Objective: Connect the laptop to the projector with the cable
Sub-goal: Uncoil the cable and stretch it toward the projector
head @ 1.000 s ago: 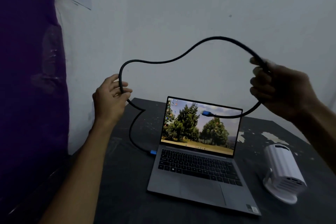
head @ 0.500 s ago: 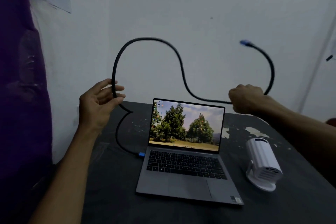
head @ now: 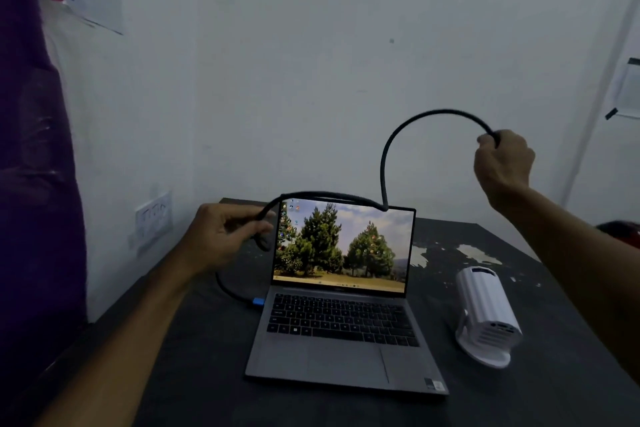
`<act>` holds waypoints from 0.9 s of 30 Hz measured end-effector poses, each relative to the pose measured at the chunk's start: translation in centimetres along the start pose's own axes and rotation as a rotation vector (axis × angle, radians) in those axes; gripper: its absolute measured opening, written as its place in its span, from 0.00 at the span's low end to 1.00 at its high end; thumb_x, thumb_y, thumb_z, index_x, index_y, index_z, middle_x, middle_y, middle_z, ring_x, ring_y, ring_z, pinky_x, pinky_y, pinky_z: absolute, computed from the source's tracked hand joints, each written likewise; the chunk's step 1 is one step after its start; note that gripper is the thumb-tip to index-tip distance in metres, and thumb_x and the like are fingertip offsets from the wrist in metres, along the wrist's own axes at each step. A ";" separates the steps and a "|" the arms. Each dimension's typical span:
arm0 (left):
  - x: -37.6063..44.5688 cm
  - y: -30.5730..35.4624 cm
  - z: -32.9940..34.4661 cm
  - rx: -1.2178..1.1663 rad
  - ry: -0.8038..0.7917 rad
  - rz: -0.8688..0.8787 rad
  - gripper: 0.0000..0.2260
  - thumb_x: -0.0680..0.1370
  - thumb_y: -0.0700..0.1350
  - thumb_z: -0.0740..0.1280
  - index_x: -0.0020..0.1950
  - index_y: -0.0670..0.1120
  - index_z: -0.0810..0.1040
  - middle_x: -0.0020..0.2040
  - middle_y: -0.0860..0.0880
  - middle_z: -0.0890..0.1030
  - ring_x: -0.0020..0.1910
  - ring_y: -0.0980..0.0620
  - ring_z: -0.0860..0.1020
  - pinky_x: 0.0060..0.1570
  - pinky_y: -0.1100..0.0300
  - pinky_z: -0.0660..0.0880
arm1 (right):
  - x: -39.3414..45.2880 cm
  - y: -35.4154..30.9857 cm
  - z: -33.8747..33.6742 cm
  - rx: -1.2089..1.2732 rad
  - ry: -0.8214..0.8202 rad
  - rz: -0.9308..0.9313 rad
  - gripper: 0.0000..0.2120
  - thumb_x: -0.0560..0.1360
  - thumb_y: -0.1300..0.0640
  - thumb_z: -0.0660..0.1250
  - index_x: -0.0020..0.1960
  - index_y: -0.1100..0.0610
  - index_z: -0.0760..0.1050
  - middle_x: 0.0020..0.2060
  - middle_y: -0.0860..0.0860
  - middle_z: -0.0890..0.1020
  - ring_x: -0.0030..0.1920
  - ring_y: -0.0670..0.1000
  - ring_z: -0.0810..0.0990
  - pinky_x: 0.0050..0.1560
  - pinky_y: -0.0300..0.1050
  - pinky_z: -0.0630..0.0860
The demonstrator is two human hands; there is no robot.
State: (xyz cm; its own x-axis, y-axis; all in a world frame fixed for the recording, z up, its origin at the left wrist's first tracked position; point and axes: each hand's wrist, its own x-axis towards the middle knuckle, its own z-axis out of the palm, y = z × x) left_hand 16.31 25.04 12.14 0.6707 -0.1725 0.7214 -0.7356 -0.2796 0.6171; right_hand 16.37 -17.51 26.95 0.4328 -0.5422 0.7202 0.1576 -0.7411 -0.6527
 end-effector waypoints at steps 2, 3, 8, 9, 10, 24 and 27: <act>0.0 0.8 -0.3 0.006 -0.140 -0.025 0.09 0.75 0.38 0.77 0.54 0.46 0.89 0.44 0.49 0.90 0.47 0.48 0.89 0.54 0.46 0.84 | 0.3 0.6 -0.6 0.045 0.034 -0.014 0.18 0.84 0.56 0.57 0.62 0.66 0.79 0.58 0.65 0.84 0.58 0.64 0.81 0.53 0.52 0.76; 0.2 1.3 -0.5 0.030 -0.202 -0.031 0.08 0.74 0.38 0.78 0.52 0.46 0.90 0.43 0.48 0.90 0.46 0.46 0.88 0.54 0.44 0.84 | 0.4 0.9 -0.8 0.058 0.039 -0.046 0.18 0.84 0.56 0.56 0.62 0.65 0.79 0.57 0.64 0.84 0.57 0.63 0.80 0.51 0.50 0.73; 2.0 3.5 -0.9 0.361 -0.337 0.027 0.06 0.71 0.41 0.80 0.46 0.49 0.90 0.38 0.52 0.89 0.38 0.53 0.87 0.45 0.45 0.84 | 0.9 1.3 -2.6 0.043 0.068 -0.364 0.16 0.83 0.56 0.58 0.57 0.65 0.80 0.51 0.65 0.83 0.51 0.63 0.79 0.49 0.49 0.69; 2.5 3.8 -0.9 0.441 -0.286 0.053 0.05 0.71 0.42 0.81 0.45 0.50 0.90 0.37 0.53 0.88 0.36 0.55 0.86 0.44 0.47 0.84 | 1.1 1.2 -3.2 0.035 0.080 -0.452 0.15 0.83 0.57 0.59 0.55 0.66 0.79 0.49 0.66 0.82 0.49 0.63 0.79 0.48 0.50 0.69; 3.0 3.8 -0.8 0.509 -0.210 0.073 0.05 0.71 0.44 0.81 0.45 0.50 0.90 0.36 0.53 0.88 0.35 0.56 0.86 0.43 0.49 0.84 | 1.3 1.0 -3.9 0.030 0.092 -0.547 0.14 0.83 0.59 0.60 0.52 0.67 0.79 0.47 0.66 0.81 0.47 0.63 0.78 0.47 0.52 0.69; 14.6 1.3 4.8 0.572 0.223 -0.265 0.13 0.71 0.50 0.80 0.35 0.45 0.81 0.43 0.40 0.84 0.48 0.39 0.82 0.47 0.47 0.82 | -3.2 5.4 -9.1 -0.368 -0.238 -1.152 0.12 0.82 0.56 0.66 0.47 0.60 0.85 0.40 0.55 0.82 0.30 0.62 0.80 0.26 0.52 0.77; 17.7 1.4 6.8 0.417 0.166 -0.226 0.12 0.74 0.42 0.77 0.38 0.35 0.82 0.38 0.39 0.85 0.37 0.44 0.86 0.38 0.52 0.85 | -4.4 7.8 -8.3 -0.441 -0.212 -1.046 0.10 0.81 0.57 0.67 0.46 0.59 0.85 0.38 0.54 0.81 0.28 0.63 0.79 0.23 0.48 0.74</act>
State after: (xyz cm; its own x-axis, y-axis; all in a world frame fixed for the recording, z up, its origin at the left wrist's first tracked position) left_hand 27.81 15.15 23.60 0.7598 0.0792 0.6454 -0.4500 -0.6523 0.6099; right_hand 8.36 -24.24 20.65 0.4204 0.4648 0.7793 0.2212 -0.8854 0.4088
